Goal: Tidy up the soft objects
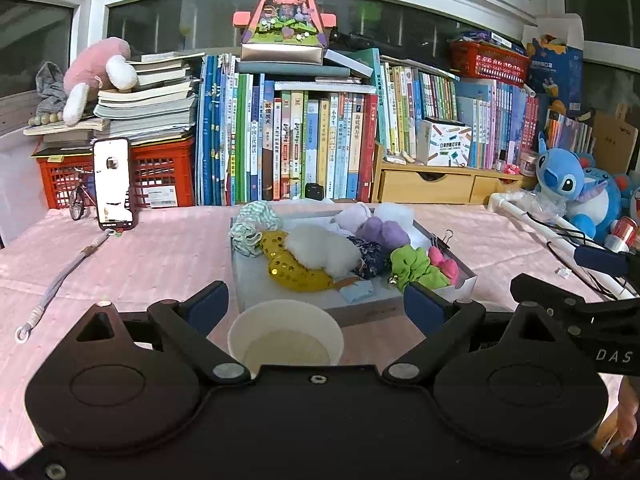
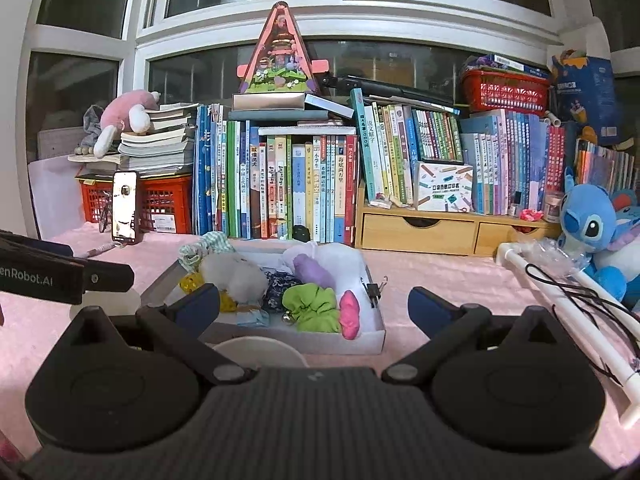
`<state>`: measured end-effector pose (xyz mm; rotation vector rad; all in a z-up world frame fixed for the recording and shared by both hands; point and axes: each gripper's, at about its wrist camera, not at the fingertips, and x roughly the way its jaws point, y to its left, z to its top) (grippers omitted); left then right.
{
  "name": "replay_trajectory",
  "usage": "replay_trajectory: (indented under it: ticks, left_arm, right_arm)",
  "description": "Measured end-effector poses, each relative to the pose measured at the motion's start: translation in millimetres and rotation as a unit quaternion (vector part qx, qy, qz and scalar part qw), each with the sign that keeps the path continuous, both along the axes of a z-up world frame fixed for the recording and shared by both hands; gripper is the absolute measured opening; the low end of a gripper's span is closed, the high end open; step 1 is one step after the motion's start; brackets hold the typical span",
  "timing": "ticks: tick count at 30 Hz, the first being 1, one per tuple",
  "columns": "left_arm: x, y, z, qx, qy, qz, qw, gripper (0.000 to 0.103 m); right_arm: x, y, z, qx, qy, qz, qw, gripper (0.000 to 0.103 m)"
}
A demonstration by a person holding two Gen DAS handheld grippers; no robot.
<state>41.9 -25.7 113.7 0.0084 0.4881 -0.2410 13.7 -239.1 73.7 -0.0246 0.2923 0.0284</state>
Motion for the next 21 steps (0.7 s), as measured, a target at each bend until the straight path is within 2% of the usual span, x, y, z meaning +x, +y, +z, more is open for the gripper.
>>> replay_trajectory:
  ticks: [7,17,21]
  left_arm:
    - [-25,7,-10,0.003,-0.004,0.009,0.9999,0.095]
    - [-43,18,-42,0.003,0.022,0.047,0.9987,0.095]
    - [-46,16,-57,0.010,0.036,0.052,0.9980,0.095]
  right_arm:
    - [-17,7,-10,-0.024,-0.001,0.000,1.000,0.103]
    - [-38,15,-33,-0.022,-0.007,0.008,1.000,0.103]
    - [-40,17,-45,-0.021,0.007,0.009,1.000,0.103]
